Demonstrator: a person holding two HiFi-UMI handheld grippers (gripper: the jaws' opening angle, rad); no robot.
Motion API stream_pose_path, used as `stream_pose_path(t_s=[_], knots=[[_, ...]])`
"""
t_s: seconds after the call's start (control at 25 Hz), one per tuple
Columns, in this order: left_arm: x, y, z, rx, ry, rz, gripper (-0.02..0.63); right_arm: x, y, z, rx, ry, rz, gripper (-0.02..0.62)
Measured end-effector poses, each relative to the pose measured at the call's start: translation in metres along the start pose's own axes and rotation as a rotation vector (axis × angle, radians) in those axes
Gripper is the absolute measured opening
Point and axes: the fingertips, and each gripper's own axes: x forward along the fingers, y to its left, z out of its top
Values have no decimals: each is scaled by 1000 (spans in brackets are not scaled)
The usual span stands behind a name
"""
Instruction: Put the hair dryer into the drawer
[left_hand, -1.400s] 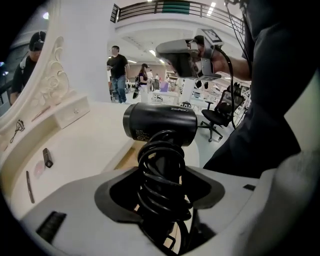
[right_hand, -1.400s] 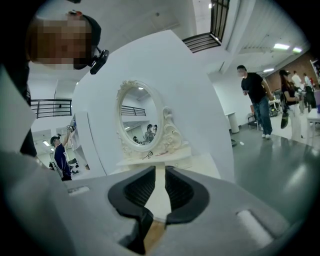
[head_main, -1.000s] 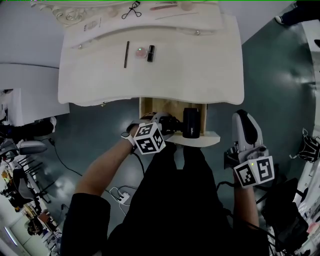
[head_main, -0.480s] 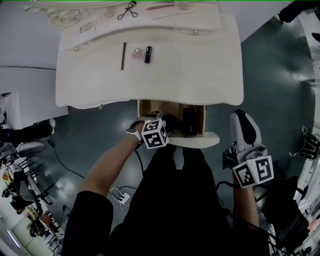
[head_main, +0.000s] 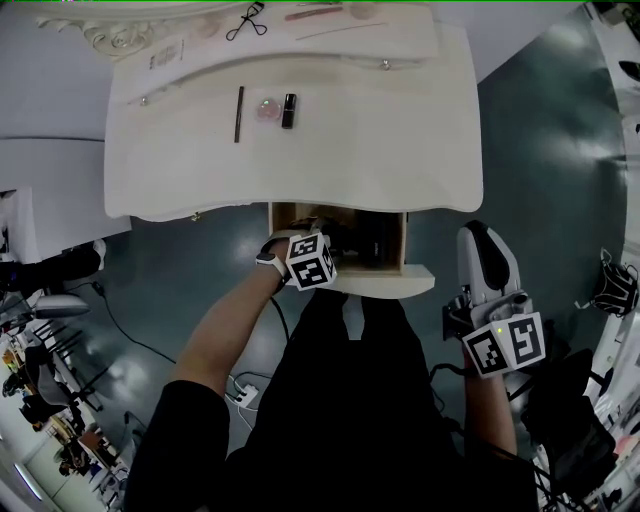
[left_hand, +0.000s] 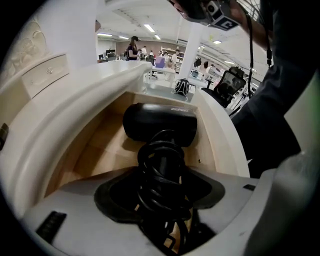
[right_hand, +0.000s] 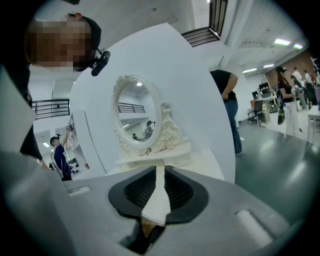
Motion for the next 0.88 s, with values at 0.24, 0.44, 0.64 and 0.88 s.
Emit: stream_pose_path(t_s=[0.24,0.44,0.64,0.88], knots=[[13,6,-9,-5,20,13,256,0,-2,-2,-2,10,0,54],[15,8,-9,0,27,14,258,1,0,-5,-2,16,6,54],[21,8,-14,10,60,15,259,1,2,-8,25,19,12,52],[22,7,-19,49,99,18,261,-2,5,-8,21,20,15,52]])
